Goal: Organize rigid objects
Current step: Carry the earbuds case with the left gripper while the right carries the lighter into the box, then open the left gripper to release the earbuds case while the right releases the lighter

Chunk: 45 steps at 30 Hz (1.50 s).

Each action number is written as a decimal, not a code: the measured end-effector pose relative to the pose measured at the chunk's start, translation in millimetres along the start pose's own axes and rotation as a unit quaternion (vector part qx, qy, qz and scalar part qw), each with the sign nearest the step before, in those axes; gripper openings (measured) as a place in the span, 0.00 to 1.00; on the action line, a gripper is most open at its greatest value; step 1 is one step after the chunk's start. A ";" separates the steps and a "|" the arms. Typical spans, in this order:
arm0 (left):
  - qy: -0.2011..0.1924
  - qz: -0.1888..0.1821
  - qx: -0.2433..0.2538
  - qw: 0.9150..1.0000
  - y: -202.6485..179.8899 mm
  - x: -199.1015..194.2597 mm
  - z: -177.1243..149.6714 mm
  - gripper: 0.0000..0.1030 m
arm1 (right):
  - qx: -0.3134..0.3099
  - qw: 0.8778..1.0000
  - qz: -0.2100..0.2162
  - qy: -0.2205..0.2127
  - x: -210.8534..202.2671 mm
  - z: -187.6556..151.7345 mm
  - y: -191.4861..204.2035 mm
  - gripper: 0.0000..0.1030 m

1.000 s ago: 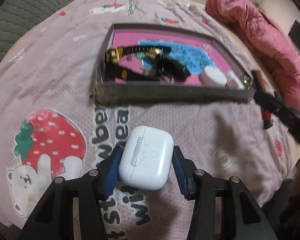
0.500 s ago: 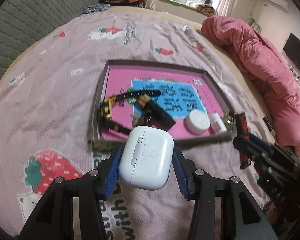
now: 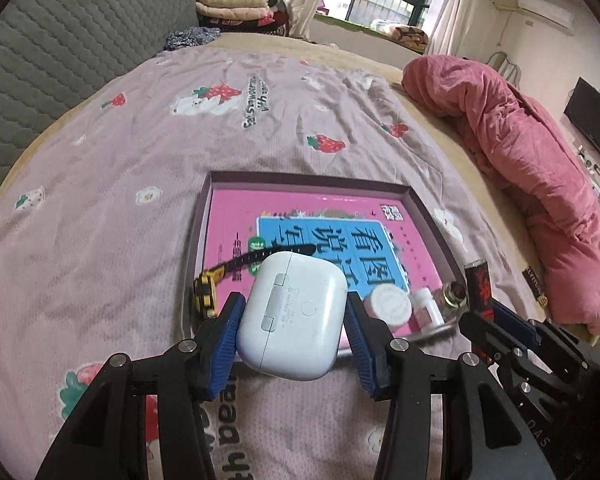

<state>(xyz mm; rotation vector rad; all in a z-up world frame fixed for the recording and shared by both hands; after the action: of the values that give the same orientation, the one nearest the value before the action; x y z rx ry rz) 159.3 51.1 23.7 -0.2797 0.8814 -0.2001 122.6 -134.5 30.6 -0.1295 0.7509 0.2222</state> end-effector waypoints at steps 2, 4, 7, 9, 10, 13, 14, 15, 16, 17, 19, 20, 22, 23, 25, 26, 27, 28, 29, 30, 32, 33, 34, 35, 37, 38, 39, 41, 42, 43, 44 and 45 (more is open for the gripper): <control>-0.001 0.002 0.000 1.000 1.2 2.5 3.5 0.50 | -0.001 1.000 -0.003 -0.001 2.5 1.8 -1.0 0.22; 0.000 0.003 0.000 1.000 2.9 5.7 5.2 0.50 | 0.001 1.000 -0.005 0.002 7.3 3.8 -3.3 0.22; 0.004 0.006 -0.002 1.000 6.8 11.3 5.9 0.50 | 0.001 1.000 -0.008 0.007 14.2 5.6 -5.5 0.22; 0.006 0.010 -0.003 1.000 9.5 16.2 5.2 0.50 | 0.002 1.000 -0.009 0.011 18.9 5.5 -7.6 0.22; 0.008 0.011 -0.004 1.000 11.3 18.8 4.9 0.50 | 0.002 1.000 -0.010 0.012 20.5 5.2 -8.1 0.22; 0.014 0.016 -0.008 1.000 17.4 27.0 3.6 0.50 | 0.003 1.000 -0.011 0.017 25.8 3.7 -10.5 0.22; 0.016 0.017 -0.009 1.000 19.4 29.6 3.1 0.50 | 0.004 1.000 -0.012 0.019 27.4 2.5 -11.0 0.22; 0.017 0.018 -0.010 1.000 20.2 31.2 2.5 0.50 | 0.004 1.000 -0.013 0.022 29.9 1.4 -11.6 0.22; 0.018 0.020 -0.010 1.000 21.7 33.5 2.1 0.50 | 0.004 1.000 -0.013 0.025 31.9 0.6 -12.3 0.22; 0.019 0.020 -0.011 1.000 23.3 35.6 1.6 0.50 | 0.004 1.000 -0.014 0.027 33.8 -0.4 -12.9 0.22; 0.023 0.022 -0.013 0.999 25.3 39.6 0.9 0.50 | 0.003 0.999 -0.015 0.032 37.9 -2.6 -12.7 0.22; 0.025 0.022 -0.013 0.999 26.7 42.3 0.4 0.50 | 0.003 0.999 -0.016 0.033 39.4 -3.5 -13.2 0.22; 0.028 0.025 -0.013 0.999 27.3 46.5 -0.5 0.50 | 0.002 0.999 -0.016 0.039 43.4 -5.6 -13.2 0.22; 0.030 0.025 -0.014 0.999 28.4 49.6 -1.1 0.50 | 0.001 0.999 -0.016 0.040 44.9 -6.4 -13.0 0.22; 0.033 0.026 -0.016 0.999 28.7 53.4 -1.8 0.50 | -0.001 0.999 -0.017 0.045 48.9 -7.4 -11.9 0.22; 0.035 0.026 -0.016 0.999 29.0 55.9 -2.0 0.50 | -0.002 0.999 -0.016 0.047 50.0 -7.7 -11.4 0.22; 0.035 0.027 -0.014 0.999 28.2 57.5 -2.0 0.50 | -0.003 0.999 -0.017 0.049 51.8 -7.9 -10.5 0.22; 0.037 0.028 -0.013 0.999 28.1 59.1 -2.4 0.50 | -0.003 0.998 -0.017 0.053 54.0 -8.0 -9.9 0.22; 0.039 0.029 -0.014 0.999 28.6 61.6 -2.6 0.50 | -0.003 0.998 -0.017 0.057 56.9 -7.9 -9.6 0.22; 0.040 0.029 -0.014 0.999 28.9 62.3 -3.3 0.50 | -0.002 0.998 -0.017 0.061 59.9 -8.1 -9.7 0.22; 0.043 0.031 -0.015 0.998 29.7 66.1 -3.8 0.50 | 0.000 0.998 -0.016 0.067 64.7 -8.6 -9.4 0.22; 0.043 0.030 -0.016 0.998 29.5 67.3 -3.8 0.50 | 0.000 0.997 -0.016 0.071 68.0 -9.0 -8.5 0.22; 0.042 0.031 -0.015 0.999 29.5 67.7 -3.8 0.50 | 0.000 0.997 -0.016 0.075 70.7 -9.4 -7.9 0.22; 0.043 0.032 -0.014 0.998 29.0 69.2 -3.8 0.50 | 0.001 0.997 -0.016 0.077 72.5 -9.6 -7.5 0.22; 0.047 0.031 -0.014 0.998 28.7 71.9 -4.7 0.50 | -0.002 0.997 -0.016 0.080 76.6 -9.8 -5.2 0.22; 0.047 0.031 -0.013 0.998 28.3 73.3 -5.3 0.50 | -0.003 0.997 -0.017 0.080 78.0 -9.7 -4.7 0.22; 0.046 0.030 -0.013 0.998 28.2 73.2 -5.1 0.50 | -0.004 0.996 -0.019 0.082 80.4 -9.8 -4.5 0.21; 0.044 0.030 -0.014 0.998 28.8 73.5 -4.5 0.50 | -0.004 0.996 -0.021 0.082 82.6 -9.4 -5.1 0.22; 0.044 0.031 -0.015 0.998 29.2 73.5 -4.3 0.50 | -0.004 0.996 -0.021 0.081 83.2 -8.9 -5.2 0.22; 0.044 0.030 -0.016 0.998 29.6 73.6 -4.2 0.50 | -0.005 0.997 -0.022 0.080 83.8 -8.7 -4.9 0.22; 0.044 0.029 -0.016 0.998 29.8 73.5 -4.1 0.50 | -0.005 0.997 -0.023 0.080 84.1 -8.3 -5.1 0.22; 0.044 0.029 -0.016 0.998 29.6 73.3 -4.3 0.50 | -0.005 0.997 -0.024 0.079 84.6 -8.1 -5.2 0.22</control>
<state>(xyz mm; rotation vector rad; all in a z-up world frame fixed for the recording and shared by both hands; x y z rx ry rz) 203.2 57.5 -41.9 -0.2756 0.9797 -0.1456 178.5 -128.1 -33.3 -0.1761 0.9038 0.1722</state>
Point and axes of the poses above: each gripper's, at about its wrist camera, not at the fingertips, and x roughly the way its jaws point, y to its left, z to its top, the point moved 1 cm from there along x, roughly the way its jaws point, and after that the axes turned 8 degrees about -z, right-handed, at the moved point
